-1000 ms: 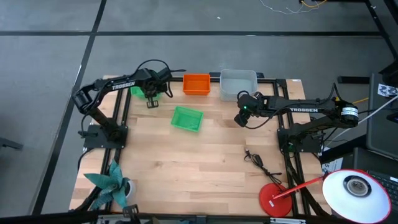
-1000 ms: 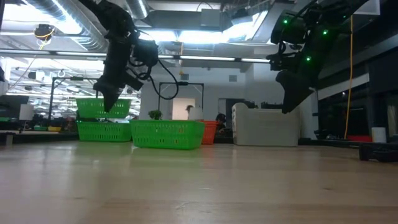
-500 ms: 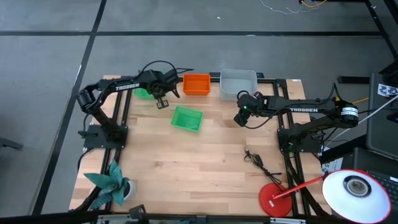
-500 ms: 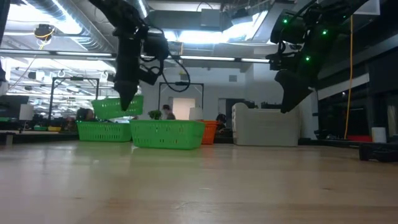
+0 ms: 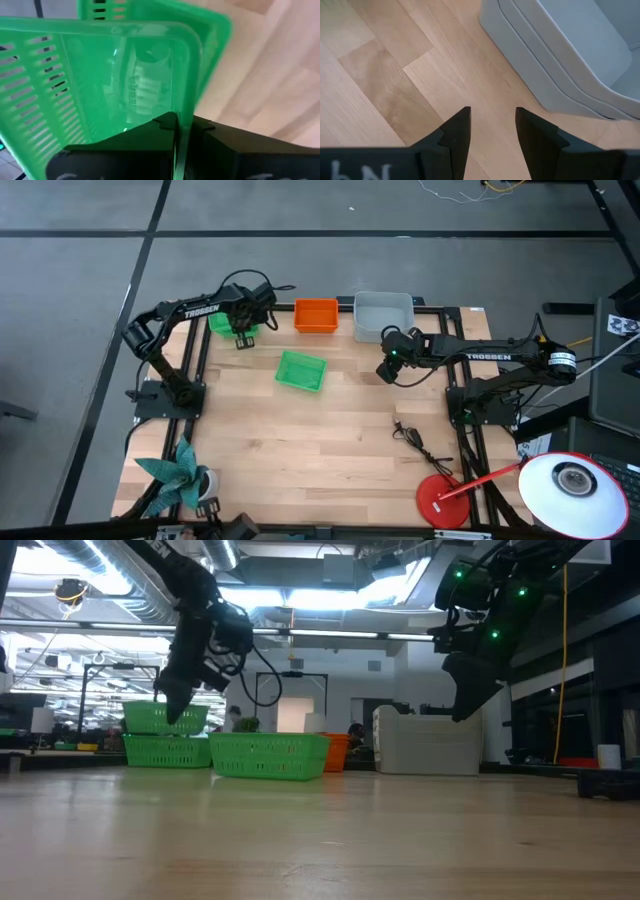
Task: Stack baskets by color
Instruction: Stack the bottom left green bin on top of the top green bin
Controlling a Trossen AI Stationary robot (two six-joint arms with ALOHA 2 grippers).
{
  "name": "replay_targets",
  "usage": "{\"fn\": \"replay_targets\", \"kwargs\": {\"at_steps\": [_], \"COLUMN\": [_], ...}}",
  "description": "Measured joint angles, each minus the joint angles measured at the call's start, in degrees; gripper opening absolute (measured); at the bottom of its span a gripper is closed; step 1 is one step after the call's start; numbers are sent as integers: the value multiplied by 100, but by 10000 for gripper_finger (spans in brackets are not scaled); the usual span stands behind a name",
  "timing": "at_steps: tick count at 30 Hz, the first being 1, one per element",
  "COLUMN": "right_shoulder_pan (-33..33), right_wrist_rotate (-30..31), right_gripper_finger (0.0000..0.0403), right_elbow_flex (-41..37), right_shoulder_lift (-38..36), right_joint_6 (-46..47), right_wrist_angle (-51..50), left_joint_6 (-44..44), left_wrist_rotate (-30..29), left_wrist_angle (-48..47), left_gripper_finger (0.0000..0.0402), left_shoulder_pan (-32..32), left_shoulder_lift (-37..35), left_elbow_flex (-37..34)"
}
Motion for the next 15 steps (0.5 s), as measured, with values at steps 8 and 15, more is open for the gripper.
{"fn": "replay_targets", "kwargs": {"at_steps": [8,15], "right_shoulder_pan": [0,0], "right_wrist_rotate": [0,0], "right_gripper_finger": [157,157], "right_elbow_flex": [0,0], "right_shoulder_lift": [0,0], "right_joint_6": [0,-1], "right_wrist_angle": [-2,-5], "left_joint_6": [540,484], "left_wrist_rotate": [200,177], "left_wrist_angle": [112,161], "left_gripper_finger": [0,0], "left_shoulder_pan": [-16,5], "left_shoulder_lift": [37,245], "left_elbow_flex": [-20,-20]}}
